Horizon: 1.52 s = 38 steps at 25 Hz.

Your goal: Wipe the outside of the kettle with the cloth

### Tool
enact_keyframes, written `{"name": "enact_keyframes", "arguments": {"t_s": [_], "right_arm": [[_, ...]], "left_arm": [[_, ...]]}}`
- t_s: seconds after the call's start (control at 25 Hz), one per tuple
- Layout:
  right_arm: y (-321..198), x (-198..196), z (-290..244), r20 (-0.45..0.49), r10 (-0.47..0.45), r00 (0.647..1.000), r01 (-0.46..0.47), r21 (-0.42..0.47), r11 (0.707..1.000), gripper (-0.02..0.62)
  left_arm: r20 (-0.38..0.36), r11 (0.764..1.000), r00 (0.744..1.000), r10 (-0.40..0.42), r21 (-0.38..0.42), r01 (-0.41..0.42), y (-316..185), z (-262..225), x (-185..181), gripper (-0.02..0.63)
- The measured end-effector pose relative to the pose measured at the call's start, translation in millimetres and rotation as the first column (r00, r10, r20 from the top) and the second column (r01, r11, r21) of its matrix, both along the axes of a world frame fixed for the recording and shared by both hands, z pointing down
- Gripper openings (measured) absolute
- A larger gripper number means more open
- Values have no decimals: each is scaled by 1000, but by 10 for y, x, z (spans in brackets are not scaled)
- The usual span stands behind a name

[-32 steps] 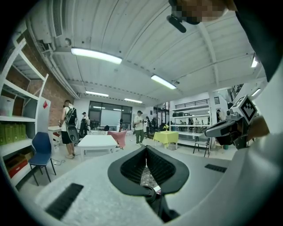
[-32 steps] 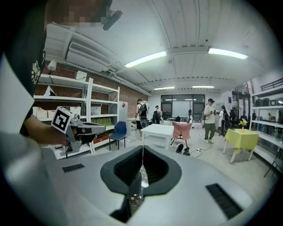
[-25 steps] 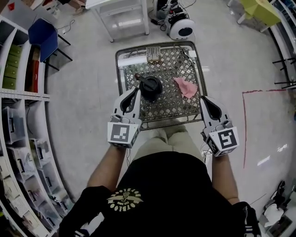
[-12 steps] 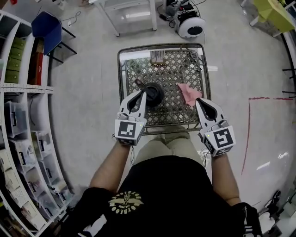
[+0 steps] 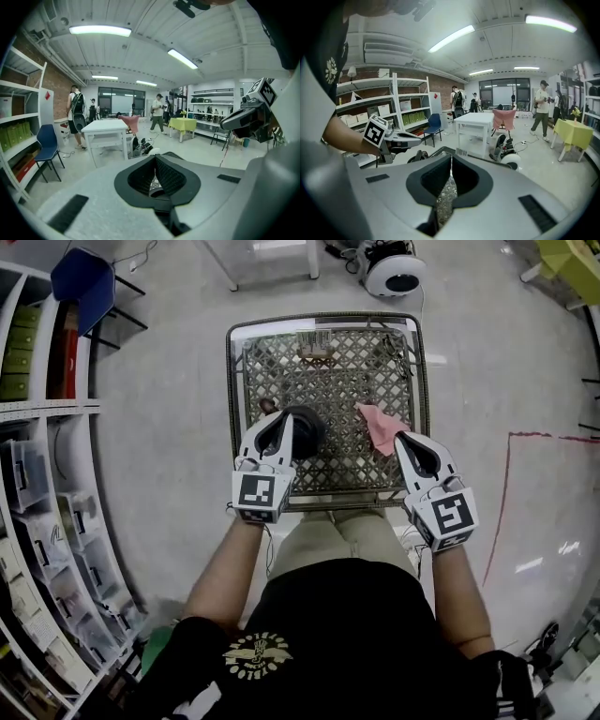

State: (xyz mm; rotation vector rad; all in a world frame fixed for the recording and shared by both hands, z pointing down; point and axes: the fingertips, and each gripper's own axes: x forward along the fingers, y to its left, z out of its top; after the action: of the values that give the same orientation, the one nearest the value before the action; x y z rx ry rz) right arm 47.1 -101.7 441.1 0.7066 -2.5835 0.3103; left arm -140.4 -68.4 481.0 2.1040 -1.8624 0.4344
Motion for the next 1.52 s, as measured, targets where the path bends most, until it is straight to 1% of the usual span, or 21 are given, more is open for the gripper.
{"name": "enact_keyframes", "arguments": {"t_s": [0.16,0.24,0.4,0.52,0.64,0.72,0.84,0.96,1.0,1.04,1.12,1.16,1.24,1.4,1.52], "right_arm": [[-116,18,226,-43,-9,999,8,-17,1000,12],[-130,15,332,-65,-17,998,15,-24,1000,12],[-150,-15,539,-91,-32,995,27,-48,998,12],[-210,-21,652,-98,-39,994,33,-61,998,12],[-261,1,831,-127,-50,991,41,-73,996,12],[-286,35,1012,-159,-54,986,41,-88,995,13],[-307,104,1329,-207,-59,977,33,-127,991,14],[-308,160,1643,-252,-74,965,29,-180,983,18],[-300,172,1740,-259,-81,962,28,-201,979,53],[-288,181,1840,-266,-89,960,28,-225,974,113],[-258,208,2057,-288,-107,952,25,-274,961,197],[-245,232,2168,-304,-116,945,23,-294,956,221],[-241,306,2385,-343,-130,930,17,-315,949,243],[-271,475,2718,-422,-158,892,6,-340,941,268],[-272,504,2900,-451,-194,871,22,-358,934,282]], "left_arm": [[15,1000,1000,11,-10,-11,-117,195,47,9],[29,999,999,31,-17,-30,-155,290,86,9],[89,997,993,73,-7,-73,-177,412,122,9],[98,997,992,75,-7,-75,-194,455,104,9],[108,998,992,68,-4,-68,-229,464,91,9],[142,997,987,72,2,-73,-242,472,95,9],[215,995,972,94,-6,-95,-233,499,126,9],[247,994,963,105,-5,-107,-229,515,149,9],[252,994,962,107,-3,-110,-228,524,153,9],[257,994,960,106,1,-110,-228,531,151,9],[269,994,958,99,11,-105,-229,533,141,9],[271,995,958,93,15,-100,-229,533,135,9],[272,996,959,85,15,-92,-234,538,127,9],[264,997,962,73,9,-79,-247,532,117,9],[266,998,962,63,6,-67,-265,532,99,9]]}}
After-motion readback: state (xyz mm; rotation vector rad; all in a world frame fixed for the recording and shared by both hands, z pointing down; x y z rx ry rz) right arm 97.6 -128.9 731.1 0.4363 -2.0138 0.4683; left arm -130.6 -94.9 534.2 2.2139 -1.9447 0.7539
